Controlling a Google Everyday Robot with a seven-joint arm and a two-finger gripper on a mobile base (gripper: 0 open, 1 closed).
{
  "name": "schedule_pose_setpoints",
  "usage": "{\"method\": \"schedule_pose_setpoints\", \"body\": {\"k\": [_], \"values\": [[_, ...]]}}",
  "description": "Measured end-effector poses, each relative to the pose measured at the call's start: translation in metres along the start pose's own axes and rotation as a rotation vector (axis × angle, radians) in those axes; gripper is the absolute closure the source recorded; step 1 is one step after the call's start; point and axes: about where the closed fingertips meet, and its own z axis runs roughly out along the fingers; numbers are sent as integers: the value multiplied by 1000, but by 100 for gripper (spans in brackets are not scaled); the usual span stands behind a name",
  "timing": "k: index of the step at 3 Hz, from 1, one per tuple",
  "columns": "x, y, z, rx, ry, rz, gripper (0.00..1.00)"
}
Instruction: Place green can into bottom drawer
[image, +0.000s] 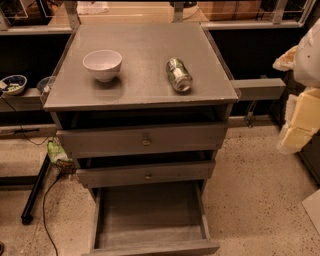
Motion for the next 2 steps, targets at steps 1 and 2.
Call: {"method": "schedule_pose_setpoints", "body": {"k": [1,2], "values": [[0,0,0,0,0,0,0],[-8,-13,1,-3,-28,-7,0]]}}
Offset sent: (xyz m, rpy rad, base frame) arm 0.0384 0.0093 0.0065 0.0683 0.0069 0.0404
